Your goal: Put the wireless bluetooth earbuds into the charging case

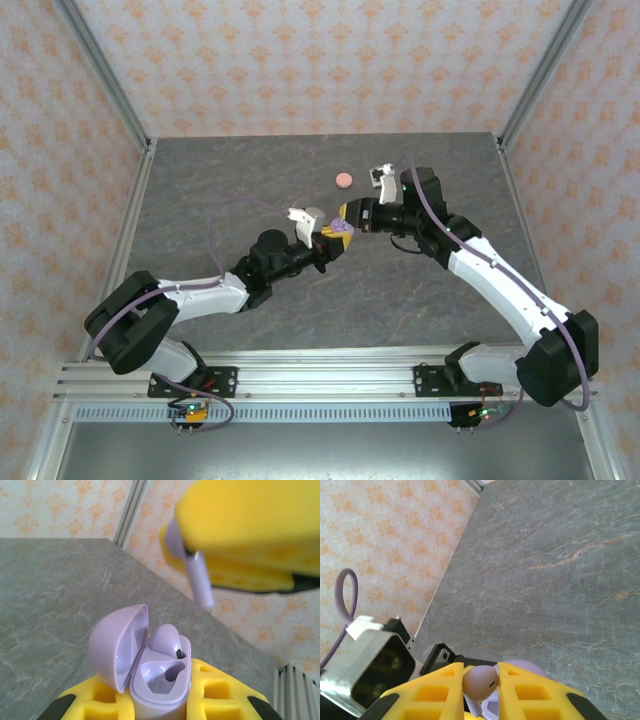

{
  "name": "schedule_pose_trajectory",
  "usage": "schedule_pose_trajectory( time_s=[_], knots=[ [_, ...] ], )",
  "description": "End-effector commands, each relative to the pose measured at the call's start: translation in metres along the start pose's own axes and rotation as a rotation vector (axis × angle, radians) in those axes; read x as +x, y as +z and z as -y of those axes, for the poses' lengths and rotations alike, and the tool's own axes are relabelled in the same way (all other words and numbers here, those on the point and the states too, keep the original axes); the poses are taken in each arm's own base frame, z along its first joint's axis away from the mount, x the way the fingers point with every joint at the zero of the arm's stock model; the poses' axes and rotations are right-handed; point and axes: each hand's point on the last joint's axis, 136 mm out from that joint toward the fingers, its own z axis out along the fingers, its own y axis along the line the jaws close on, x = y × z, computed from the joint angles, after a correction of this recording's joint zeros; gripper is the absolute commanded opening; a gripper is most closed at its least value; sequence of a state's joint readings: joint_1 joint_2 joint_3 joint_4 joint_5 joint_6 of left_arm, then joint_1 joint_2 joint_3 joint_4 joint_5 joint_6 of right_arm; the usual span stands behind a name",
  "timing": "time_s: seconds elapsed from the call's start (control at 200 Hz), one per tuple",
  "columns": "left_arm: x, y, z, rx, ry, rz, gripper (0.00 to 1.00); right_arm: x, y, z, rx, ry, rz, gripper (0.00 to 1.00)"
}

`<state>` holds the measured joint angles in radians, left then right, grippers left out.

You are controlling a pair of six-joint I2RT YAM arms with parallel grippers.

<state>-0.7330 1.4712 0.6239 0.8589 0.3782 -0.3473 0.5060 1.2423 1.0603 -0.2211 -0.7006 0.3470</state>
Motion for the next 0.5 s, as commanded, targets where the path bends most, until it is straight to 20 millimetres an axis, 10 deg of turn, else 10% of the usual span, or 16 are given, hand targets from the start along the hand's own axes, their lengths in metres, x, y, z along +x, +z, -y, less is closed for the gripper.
schedule_pose_trajectory(
  time_s=[0.0,0.496],
  knots=[
    [-0.03,0.004,0.019,0.072,0.007,0.082,0.01,-0.007,-0.006,-0.018,-0.029,-0.066,0.015,0.21],
    [-0.042,0.002,0.021,0.054,0.006,0.08,0.01,-0.008,-0.015,-0.02,0.014,-0.098,0.036,0.2]
  ],
)
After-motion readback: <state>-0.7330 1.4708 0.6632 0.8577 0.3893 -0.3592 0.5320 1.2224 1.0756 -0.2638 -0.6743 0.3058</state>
